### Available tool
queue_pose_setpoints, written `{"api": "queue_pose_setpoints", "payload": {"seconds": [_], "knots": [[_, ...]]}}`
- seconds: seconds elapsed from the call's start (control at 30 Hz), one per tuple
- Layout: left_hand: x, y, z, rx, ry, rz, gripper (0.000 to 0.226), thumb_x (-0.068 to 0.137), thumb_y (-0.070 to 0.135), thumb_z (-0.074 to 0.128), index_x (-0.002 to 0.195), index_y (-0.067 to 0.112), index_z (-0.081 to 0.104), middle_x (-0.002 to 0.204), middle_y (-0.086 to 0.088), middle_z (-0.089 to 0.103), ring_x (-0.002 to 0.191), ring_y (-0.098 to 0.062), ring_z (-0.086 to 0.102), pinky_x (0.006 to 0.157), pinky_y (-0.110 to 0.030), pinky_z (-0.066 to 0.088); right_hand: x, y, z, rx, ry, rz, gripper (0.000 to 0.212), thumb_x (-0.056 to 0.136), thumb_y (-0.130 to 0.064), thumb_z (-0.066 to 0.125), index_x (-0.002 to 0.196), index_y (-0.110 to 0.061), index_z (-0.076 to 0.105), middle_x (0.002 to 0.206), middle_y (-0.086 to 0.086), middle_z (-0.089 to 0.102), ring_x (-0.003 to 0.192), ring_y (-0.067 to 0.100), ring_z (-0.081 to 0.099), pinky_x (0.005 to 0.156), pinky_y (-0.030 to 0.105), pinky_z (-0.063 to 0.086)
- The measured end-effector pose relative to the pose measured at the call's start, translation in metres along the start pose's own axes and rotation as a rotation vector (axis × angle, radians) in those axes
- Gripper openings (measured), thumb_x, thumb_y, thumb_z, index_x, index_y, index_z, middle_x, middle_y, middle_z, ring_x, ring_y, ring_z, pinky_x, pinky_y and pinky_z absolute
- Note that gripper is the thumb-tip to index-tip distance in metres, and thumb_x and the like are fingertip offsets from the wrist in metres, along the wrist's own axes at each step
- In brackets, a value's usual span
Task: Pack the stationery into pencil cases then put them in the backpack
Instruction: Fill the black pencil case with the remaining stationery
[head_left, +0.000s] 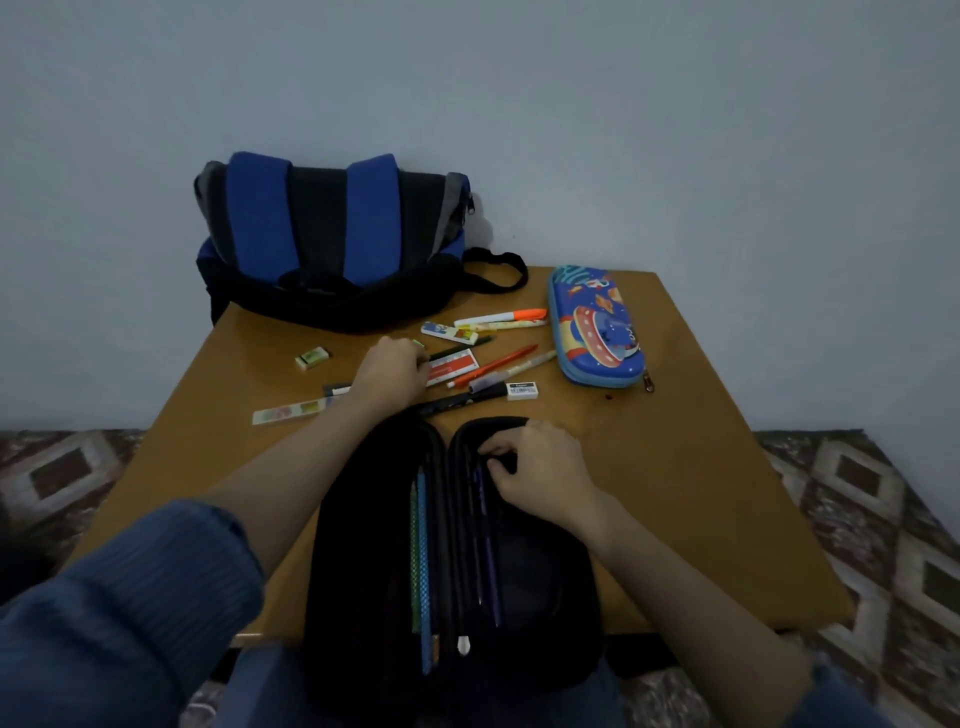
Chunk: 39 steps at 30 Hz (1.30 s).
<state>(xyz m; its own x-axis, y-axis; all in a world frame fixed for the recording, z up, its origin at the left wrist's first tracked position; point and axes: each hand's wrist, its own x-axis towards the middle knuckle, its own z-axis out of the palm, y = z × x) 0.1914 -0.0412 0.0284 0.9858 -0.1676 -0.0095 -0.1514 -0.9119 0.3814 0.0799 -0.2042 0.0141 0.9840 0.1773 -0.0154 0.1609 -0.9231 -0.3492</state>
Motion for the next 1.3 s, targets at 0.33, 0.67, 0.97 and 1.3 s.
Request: {"api": "queue_pose_setpoints", "payload": {"seconds": [0.33, 0.67, 0.97, 1.3], "knots": [[0.036, 0.021, 0.017, 0.23, -0.025, -0.017, 0.028, 0.093, 0.016, 0.05, 0.12, 0.01, 0.058, 0.112, -0.012, 0.056, 0.097, -0.023, 0.056, 0.073, -0.03, 0.046, 0.002, 0.005, 0.002, 0.028, 0.003, 0.001, 0.03, 0.09, -0.03, 0.05, 0.118, -0.03, 0.063, 0.11, -0.01, 0.067, 0.108, 0.011, 0.051, 0.079, 0.024, 0.042], [0.041, 0.014, 0.022, 0.3, -0.015, 0.051, 0.026, 0.09, 0.014, 0.054, 0.115, 0.011, 0.061, 0.11, -0.01, 0.06, 0.095, -0.021, 0.059, 0.077, -0.03, 0.052, 0.004, 0.005, 0.004, 0.041, 0.016, -0.003, 0.03, 0.091, -0.03, 0.05, 0.118, -0.029, 0.062, 0.11, -0.01, 0.067, 0.107, 0.009, 0.051, 0.073, 0.021, 0.037], [0.008, 0.005, -0.01, 0.108, 0.172, 0.14, 0.031, 0.092, 0.013, 0.052, 0.122, 0.009, 0.058, 0.116, -0.012, 0.055, 0.109, -0.028, 0.051, 0.085, -0.037, 0.046, -0.003, 0.001, 0.004, 0.01, 0.024, 0.017, 0.033, 0.091, -0.028, 0.05, 0.122, -0.027, 0.06, 0.115, -0.009, 0.065, 0.112, 0.013, 0.05, 0.081, 0.027, 0.044], [-0.088, -0.02, -0.046, -0.516, 0.309, -0.177, 0.021, 0.081, 0.008, 0.067, 0.098, 0.005, 0.056, 0.091, -0.007, 0.06, 0.086, -0.022, 0.061, 0.076, -0.033, 0.053, -0.007, -0.011, 0.002, -0.056, 0.015, 0.052, 0.034, 0.089, -0.028, 0.05, 0.122, -0.028, 0.06, 0.116, -0.009, 0.064, 0.115, 0.013, 0.051, 0.084, 0.028, 0.047]]}}
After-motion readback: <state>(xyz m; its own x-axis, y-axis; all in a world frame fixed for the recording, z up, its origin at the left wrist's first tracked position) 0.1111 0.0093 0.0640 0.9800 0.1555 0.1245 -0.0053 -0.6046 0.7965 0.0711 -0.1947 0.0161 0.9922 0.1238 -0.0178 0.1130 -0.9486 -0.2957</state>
